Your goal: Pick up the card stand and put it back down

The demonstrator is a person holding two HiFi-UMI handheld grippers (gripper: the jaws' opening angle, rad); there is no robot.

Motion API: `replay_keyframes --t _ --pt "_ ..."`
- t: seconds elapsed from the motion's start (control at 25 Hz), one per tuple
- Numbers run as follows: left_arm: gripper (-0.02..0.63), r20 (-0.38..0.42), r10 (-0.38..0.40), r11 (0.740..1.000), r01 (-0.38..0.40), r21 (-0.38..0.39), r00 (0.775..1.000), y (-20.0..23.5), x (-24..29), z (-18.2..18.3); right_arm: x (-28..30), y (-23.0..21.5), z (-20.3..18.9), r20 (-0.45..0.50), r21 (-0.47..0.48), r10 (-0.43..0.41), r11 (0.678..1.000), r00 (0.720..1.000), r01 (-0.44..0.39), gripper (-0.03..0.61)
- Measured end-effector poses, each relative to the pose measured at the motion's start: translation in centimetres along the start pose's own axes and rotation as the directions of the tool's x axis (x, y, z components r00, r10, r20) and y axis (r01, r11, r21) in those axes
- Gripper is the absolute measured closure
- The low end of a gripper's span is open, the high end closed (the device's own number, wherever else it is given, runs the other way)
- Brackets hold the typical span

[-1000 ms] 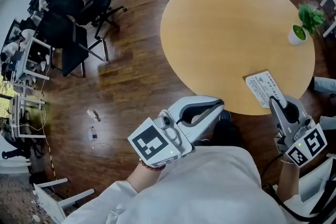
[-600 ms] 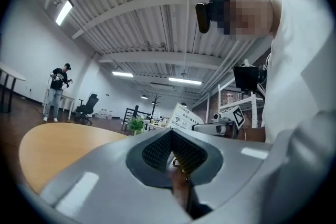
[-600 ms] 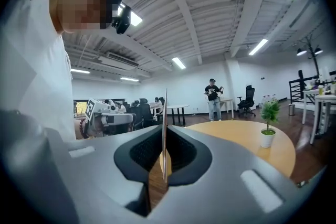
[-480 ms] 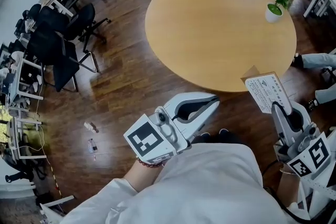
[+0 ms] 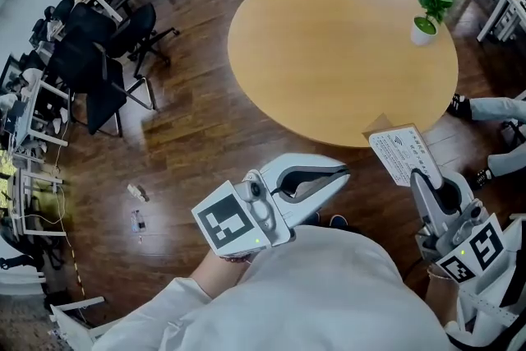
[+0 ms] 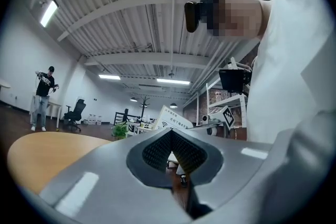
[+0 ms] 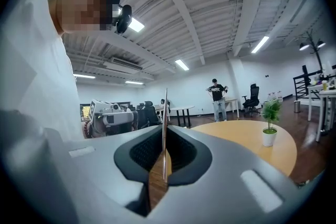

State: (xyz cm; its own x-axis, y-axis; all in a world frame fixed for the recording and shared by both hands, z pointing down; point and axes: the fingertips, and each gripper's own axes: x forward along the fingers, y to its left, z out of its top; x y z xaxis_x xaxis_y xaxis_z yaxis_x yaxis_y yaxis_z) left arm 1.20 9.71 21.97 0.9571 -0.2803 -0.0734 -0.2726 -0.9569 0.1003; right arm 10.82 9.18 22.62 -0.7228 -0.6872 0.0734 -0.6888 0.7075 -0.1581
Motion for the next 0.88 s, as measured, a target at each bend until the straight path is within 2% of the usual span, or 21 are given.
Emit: replay_keyframes --t 0.16,0.32,0.48,0.88 --pt "0.614 -0.027 0.007 1.000 -0.007 -0.004 1.000 -0.9 0.4 -1.2 -0.3 -0.1 -0.4 -0.004 0.015 0.000 1.000 1.000 0.000 0.558" --pt "0.612 -0.017 0.057 0.998 -0.058 -0.036 0.998 -0.5 0.5 -1.9 -1.2 -0.4 -0.9 0.007 0.039 0.006 0.999 1.000 -0.006 0.557" --pt "0.612 -0.037 0.111 0.994 -0.112 -0.006 0.993 0.0 0.9 -2.1 -1.7 -0.2 -1.8 -0.014 0.022 0.033 0.999 0.999 -0.033 0.557" --pt "0.612 -0.048 0.095 0.995 -0.094 0.021 0.994 -0.5 2.0 -1.8 -2.0 0.4 -1.8 -0.022 -0.006 0.059 0.998 0.998 -0.059 0.557"
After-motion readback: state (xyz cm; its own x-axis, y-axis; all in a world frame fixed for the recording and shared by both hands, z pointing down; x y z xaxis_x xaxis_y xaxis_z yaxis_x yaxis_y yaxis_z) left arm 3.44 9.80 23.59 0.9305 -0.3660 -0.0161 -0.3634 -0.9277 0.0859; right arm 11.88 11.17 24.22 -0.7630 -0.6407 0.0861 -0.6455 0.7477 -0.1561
